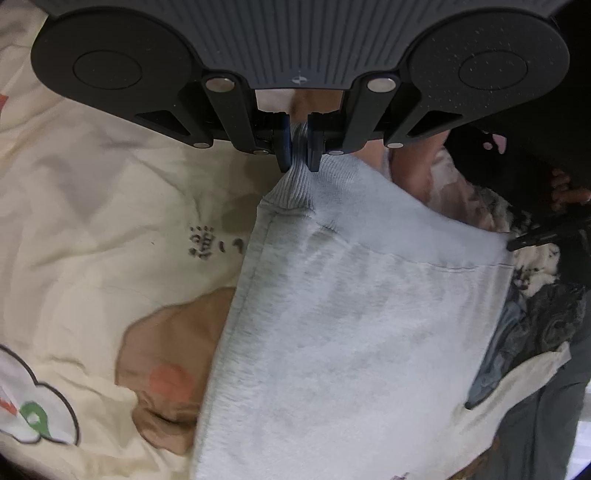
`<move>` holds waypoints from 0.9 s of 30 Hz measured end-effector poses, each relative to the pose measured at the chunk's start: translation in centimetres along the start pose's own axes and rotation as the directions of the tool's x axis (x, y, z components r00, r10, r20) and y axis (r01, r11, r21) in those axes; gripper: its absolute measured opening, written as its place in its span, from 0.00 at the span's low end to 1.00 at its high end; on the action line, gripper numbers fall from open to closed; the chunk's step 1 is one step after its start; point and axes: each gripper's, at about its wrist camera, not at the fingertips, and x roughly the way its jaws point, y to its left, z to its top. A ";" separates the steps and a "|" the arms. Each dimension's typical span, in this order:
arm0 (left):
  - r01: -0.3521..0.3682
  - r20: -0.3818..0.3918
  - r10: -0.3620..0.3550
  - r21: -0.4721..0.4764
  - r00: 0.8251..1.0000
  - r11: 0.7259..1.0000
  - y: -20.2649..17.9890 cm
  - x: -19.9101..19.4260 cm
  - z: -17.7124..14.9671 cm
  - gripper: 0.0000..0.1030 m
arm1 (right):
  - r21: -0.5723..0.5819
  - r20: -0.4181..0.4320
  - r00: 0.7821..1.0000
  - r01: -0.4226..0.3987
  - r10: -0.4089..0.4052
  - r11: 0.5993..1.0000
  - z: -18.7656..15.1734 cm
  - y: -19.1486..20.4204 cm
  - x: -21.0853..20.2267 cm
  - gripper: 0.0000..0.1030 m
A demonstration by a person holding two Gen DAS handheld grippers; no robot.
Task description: Fold clothes
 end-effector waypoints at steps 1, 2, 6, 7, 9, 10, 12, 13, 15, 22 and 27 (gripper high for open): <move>-0.003 -0.007 0.003 0.002 1.000 1.000 0.2 0.4 -0.8 0.04 | 0.007 -0.006 1.000 0.007 -0.007 1.000 -0.1 -0.2 0.3 0.05; -0.009 -0.015 0.009 0.002 1.000 1.000 0.4 0.9 -1.0 0.04 | 0.014 -0.011 1.000 0.014 -0.014 1.000 -0.1 -0.3 0.5 0.05; -0.039 -0.047 0.039 0.000 0.998 0.999 0.9 3.2 -1.9 0.04 | 0.027 -0.032 0.998 0.046 -0.046 0.999 -0.5 -0.9 1.6 0.05; -0.045 -0.054 0.045 -0.008 0.998 0.999 1.1 3.8 -2.1 0.04 | 0.036 -0.034 0.998 0.050 -0.049 0.998 -0.6 -1.1 1.8 0.05; -0.058 -0.069 0.056 -0.025 0.996 0.998 1.4 5.1 -2.4 0.04 | 0.048 -0.039 0.997 0.062 -0.061 0.997 -0.6 -1.6 2.5 0.05; -0.065 -0.074 0.063 -0.027 0.995 0.998 1.4 5.7 -2.5 0.04 | 0.050 -0.041 0.997 0.071 -0.069 0.996 -0.5 -1.7 2.9 0.05; -0.080 -0.082 0.077 -0.029 0.994 0.996 1.4 6.9 -2.5 0.04 | 0.057 -0.045 0.996 0.085 -0.082 0.995 -0.6 -2.0 3.6 0.05; -0.083 -0.082 0.080 -0.032 0.993 0.996 1.4 7.2 -2.5 0.04 | 0.065 -0.047 0.995 0.090 -0.087 0.994 -0.5 -2.0 4.0 0.05; -0.090 -0.081 0.086 -0.038 0.993 0.995 1.3 7.8 -2.5 0.05 | 0.071 -0.049 0.994 0.101 -0.098 0.992 -0.5 -2.0 4.5 0.06; -0.085 -0.075 0.080 -0.060 0.994 0.995 1.7 7.2 -2.5 0.10 | 0.062 -0.036 0.992 0.120 -0.118 0.991 -0.4 -1.6 5.1 0.06; -0.084 -0.078 0.077 -0.099 0.994 0.992 1.7 5.9 -2.7 0.28 | 0.056 0.009 0.993 0.118 -0.119 0.991 -0.3 -1.1 3.9 0.11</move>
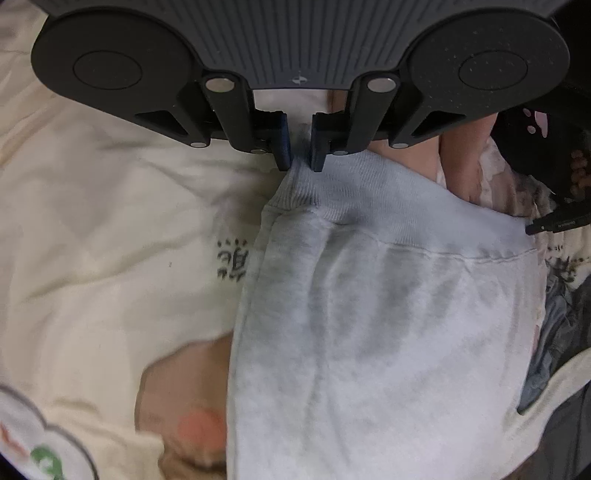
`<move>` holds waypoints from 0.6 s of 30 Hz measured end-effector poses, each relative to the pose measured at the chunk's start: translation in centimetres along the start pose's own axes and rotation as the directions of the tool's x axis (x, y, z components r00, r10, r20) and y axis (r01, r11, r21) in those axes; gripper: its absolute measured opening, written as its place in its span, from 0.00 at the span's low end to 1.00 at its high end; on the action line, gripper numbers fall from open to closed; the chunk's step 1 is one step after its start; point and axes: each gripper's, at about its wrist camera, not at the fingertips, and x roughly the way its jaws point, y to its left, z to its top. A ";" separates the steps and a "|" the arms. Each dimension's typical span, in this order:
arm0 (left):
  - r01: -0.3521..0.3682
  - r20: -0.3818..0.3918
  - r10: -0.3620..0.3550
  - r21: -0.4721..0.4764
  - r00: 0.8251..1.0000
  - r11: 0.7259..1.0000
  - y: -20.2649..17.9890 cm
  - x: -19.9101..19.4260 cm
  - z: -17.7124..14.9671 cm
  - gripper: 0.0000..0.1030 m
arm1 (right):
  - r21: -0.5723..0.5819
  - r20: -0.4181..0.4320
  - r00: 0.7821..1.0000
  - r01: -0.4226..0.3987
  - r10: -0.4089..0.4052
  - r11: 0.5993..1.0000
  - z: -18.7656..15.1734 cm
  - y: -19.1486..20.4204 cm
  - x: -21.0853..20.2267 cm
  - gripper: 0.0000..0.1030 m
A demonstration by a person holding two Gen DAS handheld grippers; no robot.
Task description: Fold clothes
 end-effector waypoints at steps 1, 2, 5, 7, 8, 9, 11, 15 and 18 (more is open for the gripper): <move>-0.002 0.000 0.002 0.007 1.000 1.000 -0.1 -0.4 0.0 0.32 | -0.005 0.015 1.000 0.007 -0.007 1.000 0.0 0.1 -0.4 0.11; -0.005 0.000 0.005 0.015 1.000 1.000 -0.2 -0.7 -0.1 0.34 | -0.003 0.026 1.000 0.005 -0.005 1.000 0.0 0.0 -0.9 0.12; -0.009 0.006 0.009 0.019 1.000 1.000 -0.4 -2.1 0.2 0.36 | 0.022 0.068 0.998 -0.011 0.009 1.000 -0.1 -0.3 -2.4 0.14; -0.008 0.019 0.007 0.013 1.000 1.000 -0.4 -3.3 0.6 0.37 | 0.033 0.100 0.995 -0.013 0.010 0.999 -0.2 -0.5 -3.6 0.23; -0.006 0.030 0.006 0.013 1.000 1.000 -0.5 -4.1 0.9 0.38 | 0.037 0.117 0.993 -0.013 0.009 0.999 -0.4 -0.5 -4.3 0.28; -0.005 0.039 0.004 0.013 0.999 1.000 -0.6 -4.8 1.2 0.38 | 0.040 0.133 0.991 -0.013 0.008 0.999 -0.6 -0.4 -5.0 0.29; -0.003 0.061 0.002 0.016 0.998 1.000 -1.0 -6.3 1.8 0.40 | 0.048 0.160 0.987 -0.013 0.006 0.999 -0.8 -0.3 -6.2 0.29; -0.002 0.106 0.000 0.021 0.994 1.000 -2.4 -8.6 3.4 0.46 | 0.063 0.209 0.978 -0.013 0.000 0.998 -0.8 -0.8 -8.6 0.31; -0.004 0.123 0.000 0.032 0.992 0.999 -2.9 -10.0 4.2 0.48 | 0.078 0.248 0.969 -0.017 -0.003 0.997 -1.0 -1.1 -10.4 0.39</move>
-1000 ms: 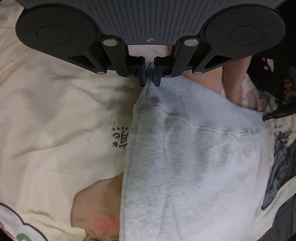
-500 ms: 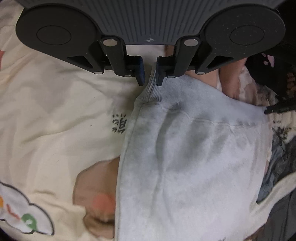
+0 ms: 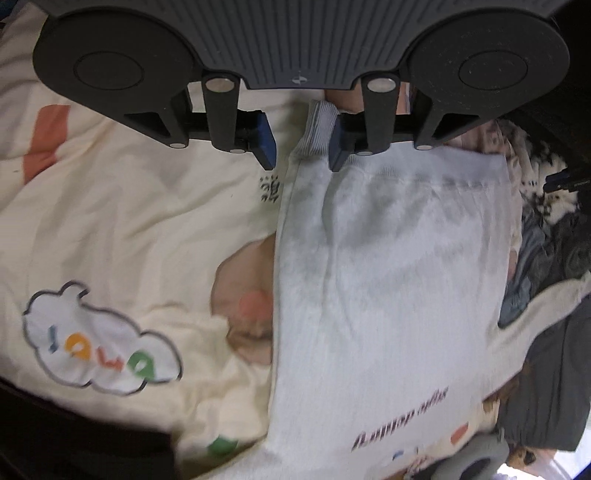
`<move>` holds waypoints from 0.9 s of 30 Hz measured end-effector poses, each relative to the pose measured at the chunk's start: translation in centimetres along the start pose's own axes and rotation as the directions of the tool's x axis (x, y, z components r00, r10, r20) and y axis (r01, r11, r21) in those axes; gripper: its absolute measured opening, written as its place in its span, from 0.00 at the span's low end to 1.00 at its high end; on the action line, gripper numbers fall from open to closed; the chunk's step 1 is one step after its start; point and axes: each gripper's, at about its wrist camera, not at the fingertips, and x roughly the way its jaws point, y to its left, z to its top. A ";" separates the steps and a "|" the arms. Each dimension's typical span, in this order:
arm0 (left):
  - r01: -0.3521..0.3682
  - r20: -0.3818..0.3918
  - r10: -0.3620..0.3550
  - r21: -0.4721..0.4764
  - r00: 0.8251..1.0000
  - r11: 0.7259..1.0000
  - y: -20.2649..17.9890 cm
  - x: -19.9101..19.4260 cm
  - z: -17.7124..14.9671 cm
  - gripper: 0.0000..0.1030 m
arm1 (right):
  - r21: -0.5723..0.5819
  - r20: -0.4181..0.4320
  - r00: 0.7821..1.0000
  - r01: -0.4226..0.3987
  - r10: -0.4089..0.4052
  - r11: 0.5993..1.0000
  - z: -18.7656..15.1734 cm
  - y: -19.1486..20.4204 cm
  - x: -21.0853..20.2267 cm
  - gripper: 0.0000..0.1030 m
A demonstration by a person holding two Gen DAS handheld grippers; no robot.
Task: Fold clothes
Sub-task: 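Open both grippers and lift them off the hem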
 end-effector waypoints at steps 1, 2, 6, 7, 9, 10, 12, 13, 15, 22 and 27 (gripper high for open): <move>-0.002 0.002 0.002 0.007 1.000 1.000 0.0 -0.6 0.2 0.48 | 0.007 0.015 1.000 -0.003 0.003 1.000 0.1 -0.1 -0.6 0.39; -0.003 0.011 0.003 0.011 1.000 1.000 -0.2 -1.2 0.5 0.48 | 0.014 0.029 1.000 -0.007 0.007 1.000 0.3 -0.2 -1.2 0.39; -0.004 0.051 0.003 0.017 0.999 1.000 -0.7 -3.5 1.9 0.52 | 0.024 0.086 0.996 -0.019 0.017 1.000 0.7 -0.5 -3.8 0.39; -0.005 0.060 0.004 0.019 0.998 1.000 -0.8 -4.2 2.3 0.54 | 0.027 0.101 0.995 -0.026 0.023 0.999 0.9 -0.6 -4.4 0.40; -0.007 0.071 0.005 0.025 0.997 1.000 -1.1 -5.0 3.0 0.55 | 0.027 0.132 0.991 -0.025 0.021 0.999 1.2 -0.6 -5.6 0.43; -0.006 0.074 0.004 0.026 0.997 1.000 -1.2 -5.5 3.4 0.55 | 0.025 0.149 0.989 -0.014 0.010 1.000 1.3 -0.6 -6.1 0.46; -0.003 0.086 0.000 0.030 0.996 1.000 -1.4 -6.4 4.2 0.56 | 0.036 0.179 0.984 -0.011 0.005 0.999 1.4 -0.7 -7.1 0.48; -0.003 0.094 0.000 0.030 0.996 1.000 -1.5 -7.0 4.6 0.58 | 0.044 0.190 0.982 -0.017 0.008 0.999 1.6 -0.9 -7.6 0.48; -0.002 0.114 -0.002 0.033 0.994 0.999 -1.9 -8.1 5.2 0.62 | 0.050 0.217 0.976 -0.019 0.007 0.999 1.8 -1.0 -8.7 0.48; 0.010 0.159 -0.019 0.052 0.987 0.999 -3.0 -12.2 6.8 0.68 | 0.040 0.291 0.957 -0.014 0.002 0.999 2.4 -1.4 -12.3 0.56; -0.001 0.202 -0.007 0.038 0.979 0.999 -2.7 -14.9 7.6 0.72 | 0.031 0.336 0.942 -0.026 0.014 0.999 2.6 -1.4 -15.0 0.65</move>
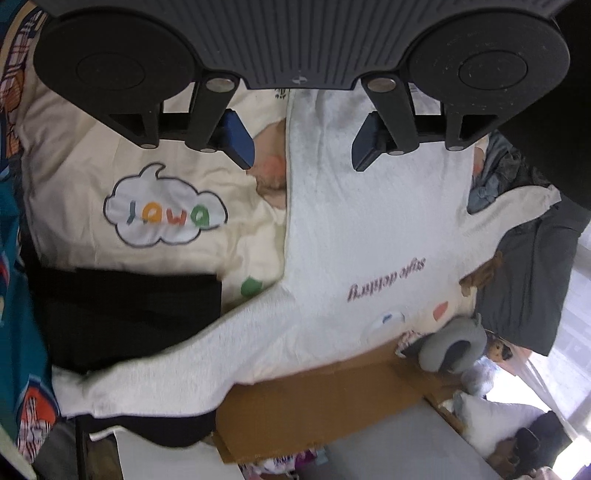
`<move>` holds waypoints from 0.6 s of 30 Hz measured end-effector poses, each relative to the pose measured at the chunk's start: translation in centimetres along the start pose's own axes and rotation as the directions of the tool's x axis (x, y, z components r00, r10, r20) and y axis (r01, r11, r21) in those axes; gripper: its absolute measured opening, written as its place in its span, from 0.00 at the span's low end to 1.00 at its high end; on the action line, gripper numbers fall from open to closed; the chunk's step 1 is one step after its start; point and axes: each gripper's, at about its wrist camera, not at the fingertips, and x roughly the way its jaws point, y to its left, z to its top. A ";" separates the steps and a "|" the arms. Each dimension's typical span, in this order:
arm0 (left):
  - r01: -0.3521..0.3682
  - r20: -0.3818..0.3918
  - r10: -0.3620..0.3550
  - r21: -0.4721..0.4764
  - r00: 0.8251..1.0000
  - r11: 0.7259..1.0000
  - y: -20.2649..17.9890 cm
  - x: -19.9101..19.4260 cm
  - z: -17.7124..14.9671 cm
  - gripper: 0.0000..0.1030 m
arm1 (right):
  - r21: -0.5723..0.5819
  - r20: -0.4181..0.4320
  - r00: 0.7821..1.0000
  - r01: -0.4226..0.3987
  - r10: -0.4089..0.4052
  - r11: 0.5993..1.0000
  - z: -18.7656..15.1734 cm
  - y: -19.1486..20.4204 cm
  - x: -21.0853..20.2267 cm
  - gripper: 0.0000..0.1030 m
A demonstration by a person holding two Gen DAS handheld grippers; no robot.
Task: Fold clothes
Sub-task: 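Open both grippers and lift them off the hem, then move the right gripper to the sleeve cuff lying on the black cloth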
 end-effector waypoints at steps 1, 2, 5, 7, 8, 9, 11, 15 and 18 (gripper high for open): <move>-0.001 0.011 0.001 -0.001 1.000 1.000 0.0 -0.4 0.3 0.73 | -0.007 0.011 1.000 0.000 0.000 1.000 0.2 0.1 -0.5 0.66; -0.003 0.021 0.003 -0.003 1.000 1.000 0.1 -0.9 0.6 0.74 | -0.014 0.022 1.000 0.000 0.000 1.000 0.4 0.3 -0.9 0.68; -0.002 0.050 0.003 -0.016 0.999 1.000 0.1 -2.0 1.6 0.75 | -0.016 0.060 0.998 -0.003 0.004 1.000 0.7 0.5 -2.4 0.71; 0.005 0.064 -0.003 -0.033 0.998 0.999 0.2 -2.6 2.3 0.77 | -0.010 0.081 0.997 -0.001 0.002 1.000 0.9 0.5 -3.3 0.72; 0.007 0.069 -0.004 -0.040 0.998 0.999 0.3 -2.9 2.6 0.77 | -0.006 0.092 0.996 -0.001 0.001 1.000 0.9 0.5 -3.7 0.74; 0.008 0.073 -0.005 -0.040 0.997 0.999 0.2 -3.1 2.9 0.77 | -0.003 0.103 0.995 0.000 0.000 1.000 1.0 0.5 -4.1 0.76; 0.009 0.083 -0.006 -0.039 0.996 0.999 0.0 -3.5 3.5 0.80 | 0.000 0.125 0.992 0.004 -0.004 1.000 0.9 0.5 -4.7 0.79; 0.021 0.111 -0.013 -0.067 0.994 0.998 0.0 -4.3 4.5 0.80 | 0.006 0.167 0.986 0.008 -0.009 1.000 0.8 0.5 -5.9 0.80; 0.027 0.121 -0.015 -0.095 0.993 0.995 0.0 -4.7 5.1 0.87 | 0.024 0.201 0.979 0.016 -0.020 1.000 0.9 0.4 -6.5 0.81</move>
